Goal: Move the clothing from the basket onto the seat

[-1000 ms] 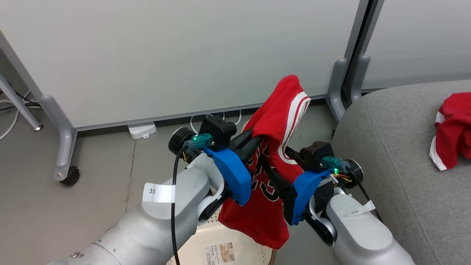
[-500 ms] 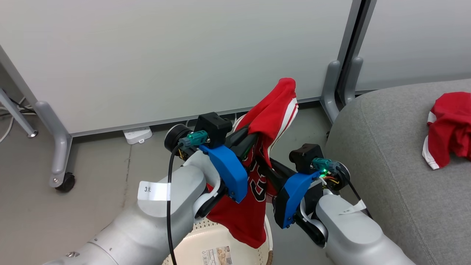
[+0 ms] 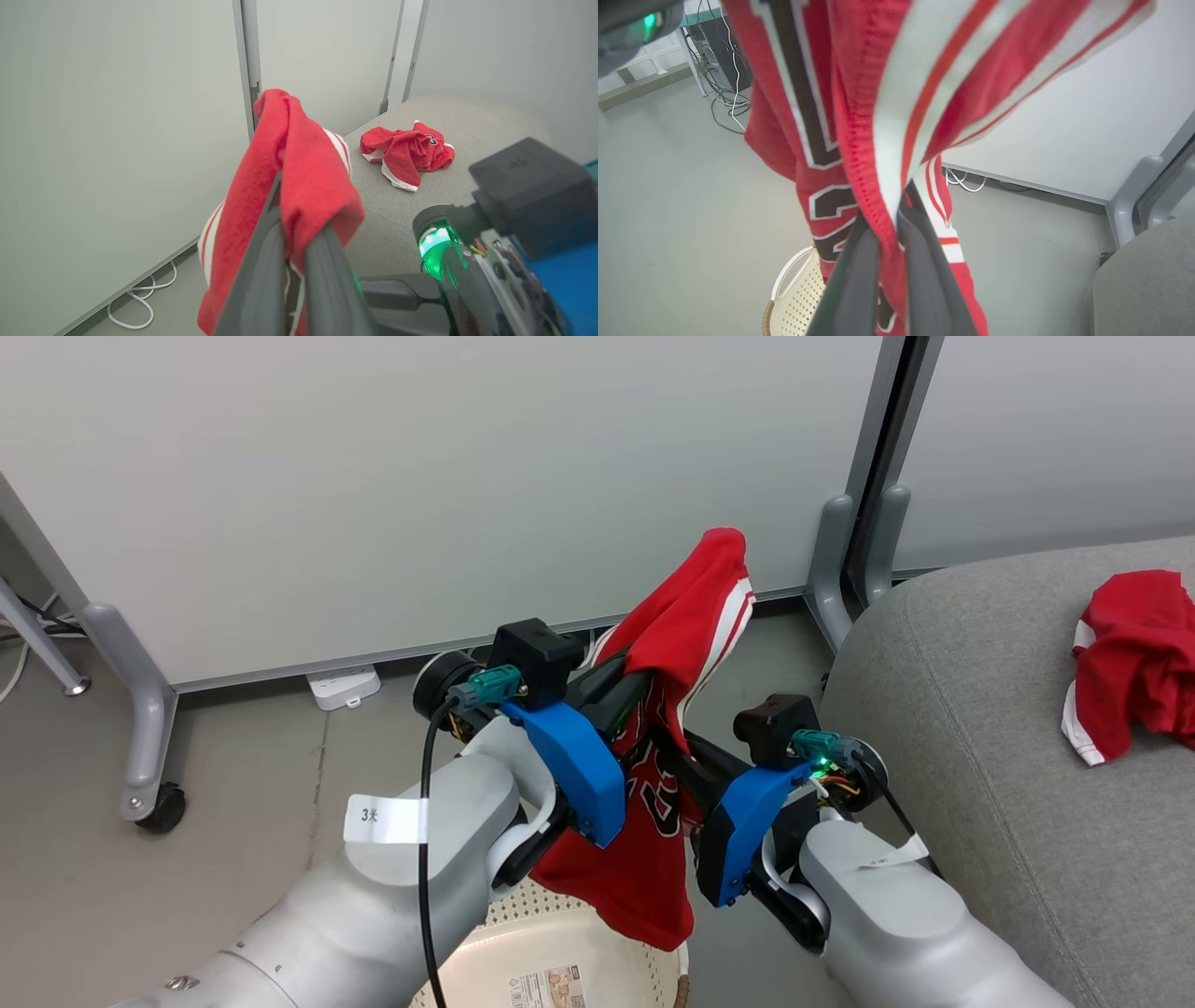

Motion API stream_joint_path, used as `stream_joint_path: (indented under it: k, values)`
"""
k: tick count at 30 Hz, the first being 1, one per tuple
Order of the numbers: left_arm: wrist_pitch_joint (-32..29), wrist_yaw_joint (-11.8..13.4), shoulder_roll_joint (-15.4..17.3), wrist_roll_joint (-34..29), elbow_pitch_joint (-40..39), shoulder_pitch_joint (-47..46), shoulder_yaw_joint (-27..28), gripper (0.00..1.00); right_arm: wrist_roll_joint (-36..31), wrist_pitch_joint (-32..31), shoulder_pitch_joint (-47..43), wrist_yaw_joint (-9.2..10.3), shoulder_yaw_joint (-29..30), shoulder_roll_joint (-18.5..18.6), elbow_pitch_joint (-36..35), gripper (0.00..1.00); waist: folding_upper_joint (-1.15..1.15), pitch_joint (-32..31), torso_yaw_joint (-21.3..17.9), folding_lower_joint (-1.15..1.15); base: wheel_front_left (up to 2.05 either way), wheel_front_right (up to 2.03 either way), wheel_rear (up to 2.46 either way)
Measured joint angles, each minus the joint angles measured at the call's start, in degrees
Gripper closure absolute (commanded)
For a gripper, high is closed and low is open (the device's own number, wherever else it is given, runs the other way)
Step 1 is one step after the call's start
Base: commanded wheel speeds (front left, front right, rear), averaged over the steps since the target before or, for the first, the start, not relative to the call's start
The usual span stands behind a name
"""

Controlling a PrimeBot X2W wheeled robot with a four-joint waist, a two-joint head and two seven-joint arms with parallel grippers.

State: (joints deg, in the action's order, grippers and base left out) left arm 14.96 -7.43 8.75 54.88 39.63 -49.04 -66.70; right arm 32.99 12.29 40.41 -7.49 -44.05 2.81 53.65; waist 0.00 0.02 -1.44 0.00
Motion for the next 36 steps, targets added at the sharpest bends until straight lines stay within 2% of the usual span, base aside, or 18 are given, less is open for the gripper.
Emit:
stream_joint_path:
  k: [4,5,6,7,11,14,24,31,36]
  values:
    - [0.0,0.0,0.0,0.0,0.0,0.0,0.2,1.00,0.7,0.5,0.5,0.00,-0.7,0.0,0.8,1.00,0.00,-0.1,0.0,0.00,0.00,0.00,0.00]
    - [0.0,0.0,0.1,0.0,0.0,0.1,0.4,0.88,1.0,0.7,0.5,0.00,-0.9,0.0,0.9,1.00,0.00,-0.1,0.0,0.00,0.00,0.00,0.00]
    - [0.0,0.0,0.1,-0.1,0.0,0.2,0.6,0.63,1.1,0.8,0.5,0.00,-1.0,0.0,1.0,1.00,0.00,0.0,0.0,0.00,0.00,0.00,0.00]
    - [0.0,0.0,0.2,-0.5,0.0,0.3,0.9,0.00,1.3,0.8,0.6,0.00,-1.2,0.0,1.1,1.00,0.00,0.0,0.0,0.00,0.00,0.00,0.00]
    - [0.0,0.0,0.8,-2.9,-1.4,1.3,4.1,0.00,2.0,1.2,1.0,0.00,-1.8,0.0,1.3,1.00,0.00,0.2,-0.2,0.00,0.00,0.00,0.00]
    - [0.0,0.3,1.9,-6.1,-4.8,4.7,8.7,0.00,2.5,1.5,1.0,0.00,-1.8,0.0,1.3,1.00,0.00,0.4,-0.3,0.00,0.00,0.00,0.00]
    - [0.1,2.0,5.7,-18.8,-18.0,23.4,24.7,0.00,2.8,2.4,2.0,0.00,-0.7,0.0,2.1,1.00,0.00,0.5,-0.4,0.00,0.00,0.00,0.00]
    - [0.1,2.3,6.1,-25.6,-24.8,35.5,34.5,0.00,1.8,2.6,2.5,0.00,0.4,0.0,2.5,1.00,0.00,0.5,0.1,0.00,0.00,0.00,0.00]
    - [0.1,2.0,5.1,-28.8,-27.3,41.4,40.5,0.00,1.3,2.6,2.5,0.00,1.2,0.0,2.7,1.00,0.00,0.8,0.5,0.00,0.00,0.00,0.00]
